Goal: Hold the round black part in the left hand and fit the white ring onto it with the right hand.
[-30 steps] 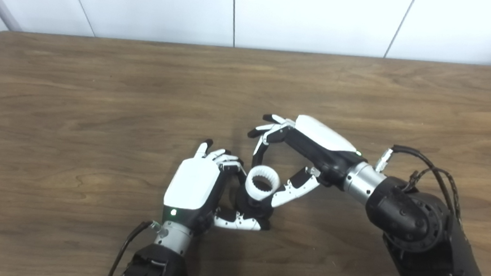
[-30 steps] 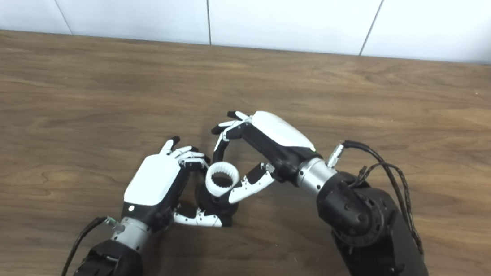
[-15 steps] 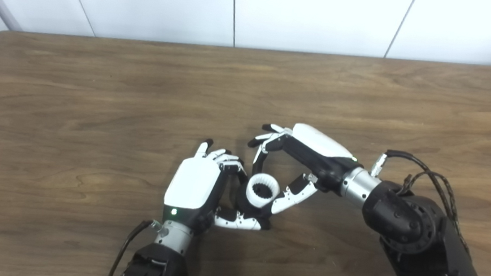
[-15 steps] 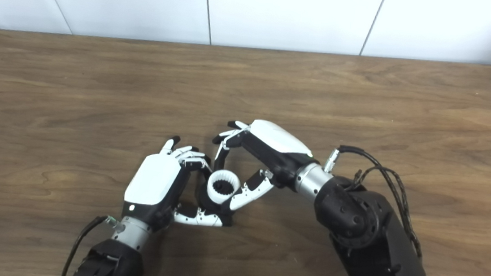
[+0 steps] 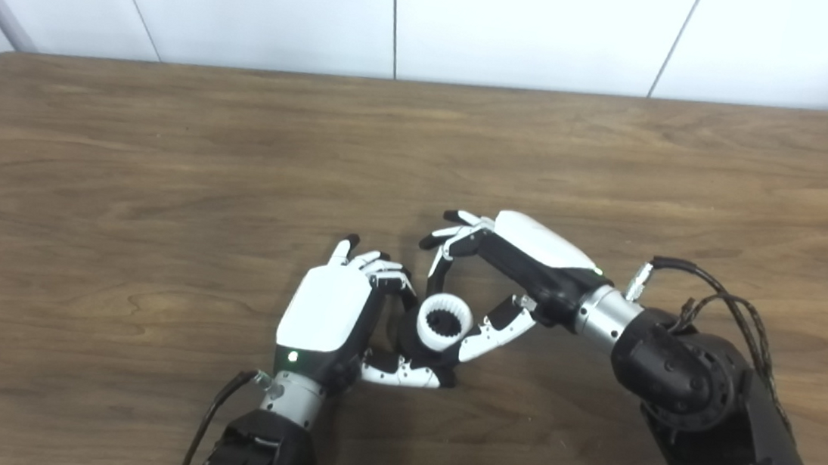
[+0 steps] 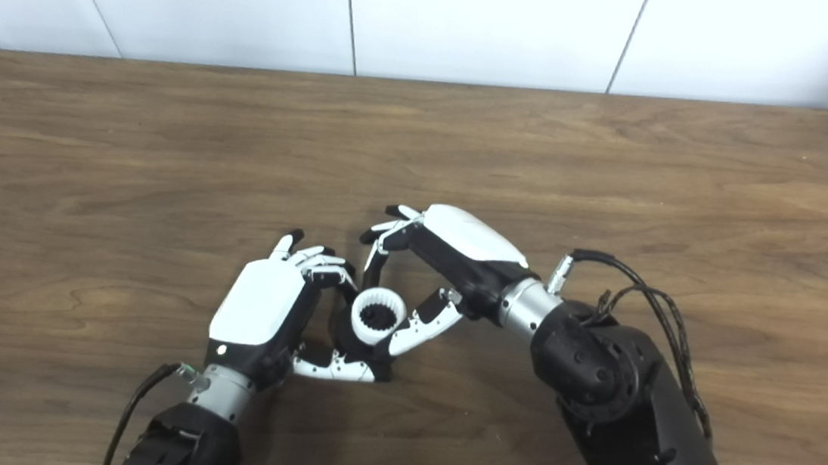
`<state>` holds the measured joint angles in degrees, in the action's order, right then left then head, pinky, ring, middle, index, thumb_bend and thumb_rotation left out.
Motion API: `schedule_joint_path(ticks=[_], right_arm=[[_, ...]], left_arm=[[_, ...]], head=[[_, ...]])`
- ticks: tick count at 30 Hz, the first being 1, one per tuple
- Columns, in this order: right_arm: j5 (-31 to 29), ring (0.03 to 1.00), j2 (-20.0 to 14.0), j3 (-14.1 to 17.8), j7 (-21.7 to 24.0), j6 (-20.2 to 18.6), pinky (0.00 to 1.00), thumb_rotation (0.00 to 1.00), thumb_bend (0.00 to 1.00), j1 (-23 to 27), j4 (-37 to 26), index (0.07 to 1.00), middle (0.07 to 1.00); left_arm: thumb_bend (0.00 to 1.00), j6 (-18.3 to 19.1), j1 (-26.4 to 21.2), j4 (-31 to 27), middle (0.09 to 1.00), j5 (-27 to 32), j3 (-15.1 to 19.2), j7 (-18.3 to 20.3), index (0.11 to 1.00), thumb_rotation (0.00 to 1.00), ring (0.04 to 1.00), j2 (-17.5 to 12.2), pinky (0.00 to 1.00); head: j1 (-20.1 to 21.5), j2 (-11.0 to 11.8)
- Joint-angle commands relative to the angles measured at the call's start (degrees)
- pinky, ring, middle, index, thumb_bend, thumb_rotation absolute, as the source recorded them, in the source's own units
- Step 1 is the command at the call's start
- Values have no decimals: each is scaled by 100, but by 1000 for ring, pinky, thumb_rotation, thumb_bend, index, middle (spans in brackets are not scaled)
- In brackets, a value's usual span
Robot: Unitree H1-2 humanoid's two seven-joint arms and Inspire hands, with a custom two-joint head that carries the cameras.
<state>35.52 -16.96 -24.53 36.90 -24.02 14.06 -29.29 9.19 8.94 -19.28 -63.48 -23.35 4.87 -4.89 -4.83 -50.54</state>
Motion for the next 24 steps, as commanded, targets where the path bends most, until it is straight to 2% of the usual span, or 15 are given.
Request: schedule_joint_path(ticks=[1,24], right_arm=[[-6,986,0,32,-122,183,1000,132,522,75,-52,484,841],[6,986,78,-73,-278,234,989,130,522,-38,30,484,838]], left_arm=[[523,-37,-50,-171,743,-37,-14,-23,483,51,855,57,1000],[523,-25,-48,-181,741,-84,-43,10,483,51,855,96,1000]], head=[[-5,1],[-36,-7]])
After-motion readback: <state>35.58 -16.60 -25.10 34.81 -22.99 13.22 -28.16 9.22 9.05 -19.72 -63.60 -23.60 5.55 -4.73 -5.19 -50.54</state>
